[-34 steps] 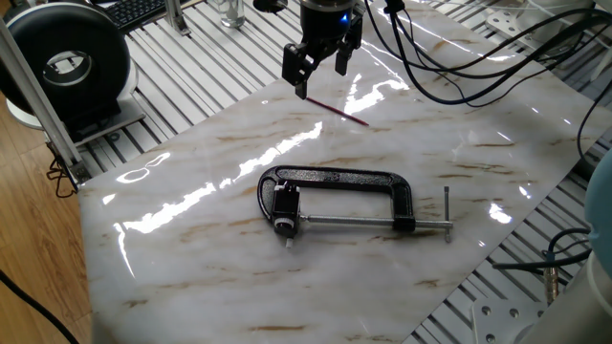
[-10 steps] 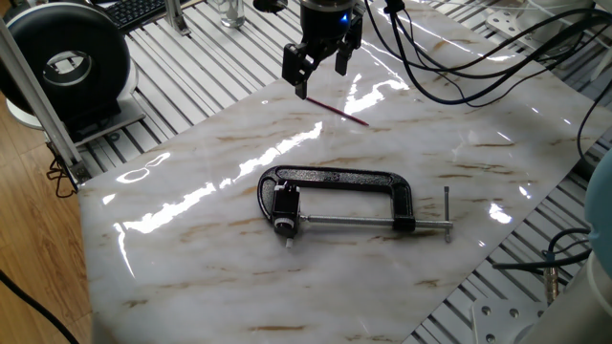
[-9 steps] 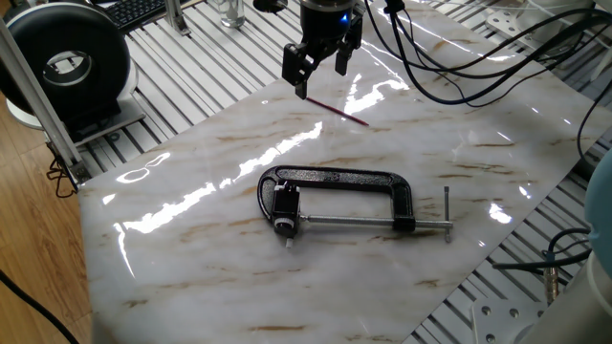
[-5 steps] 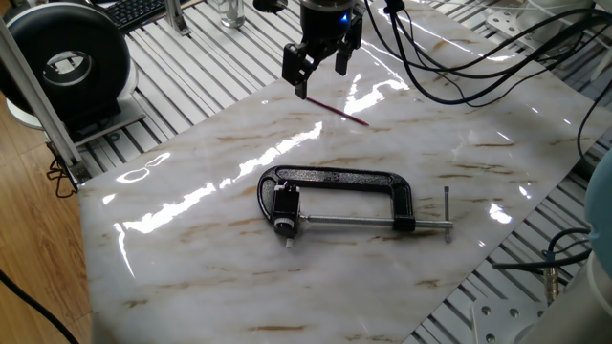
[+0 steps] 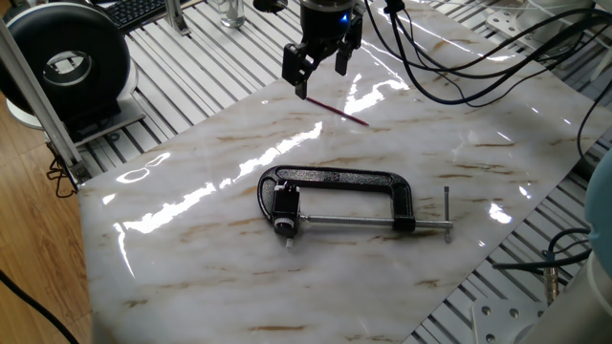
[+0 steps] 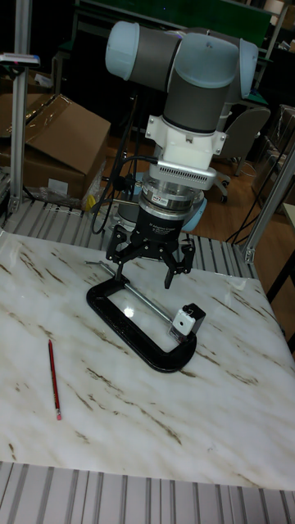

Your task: Insert the pencil into the pencil sharpener

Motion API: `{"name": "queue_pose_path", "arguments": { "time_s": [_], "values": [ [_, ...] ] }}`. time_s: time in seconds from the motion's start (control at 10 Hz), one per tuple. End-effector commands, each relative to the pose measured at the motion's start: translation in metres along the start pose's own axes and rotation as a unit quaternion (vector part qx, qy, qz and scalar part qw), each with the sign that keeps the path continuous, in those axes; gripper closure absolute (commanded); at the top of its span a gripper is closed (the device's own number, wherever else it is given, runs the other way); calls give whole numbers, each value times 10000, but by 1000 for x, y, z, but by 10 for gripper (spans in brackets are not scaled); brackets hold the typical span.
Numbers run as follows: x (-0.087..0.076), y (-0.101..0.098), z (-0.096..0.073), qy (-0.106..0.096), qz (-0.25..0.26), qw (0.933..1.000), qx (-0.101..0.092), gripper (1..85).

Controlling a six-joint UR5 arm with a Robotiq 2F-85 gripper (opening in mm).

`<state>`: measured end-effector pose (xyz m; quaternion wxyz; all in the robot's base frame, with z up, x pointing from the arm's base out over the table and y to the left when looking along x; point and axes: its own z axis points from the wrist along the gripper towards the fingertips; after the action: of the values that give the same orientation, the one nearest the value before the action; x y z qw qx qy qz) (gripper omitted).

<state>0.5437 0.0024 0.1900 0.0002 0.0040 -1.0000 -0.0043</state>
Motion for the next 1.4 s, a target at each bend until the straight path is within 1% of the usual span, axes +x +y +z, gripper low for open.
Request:
{"name": "queue_pose_path", "arguments": {
  "time_s": [0.0, 0.1, 0.8, 1.1, 1.3],
  "values": [
    [-8, -20, -1, -143, -141, 9988, 440, 847],
    [-8, -21, -1, -143, -133, 9987, 463, 847],
    [-7, -22, 1, -143, -141, 9988, 456, 847],
    [-6, -20, 4, -166, -186, 9991, 357, 847],
    [-5, -25, 7, -168, -272, 9986, 413, 847]
  ]
}}
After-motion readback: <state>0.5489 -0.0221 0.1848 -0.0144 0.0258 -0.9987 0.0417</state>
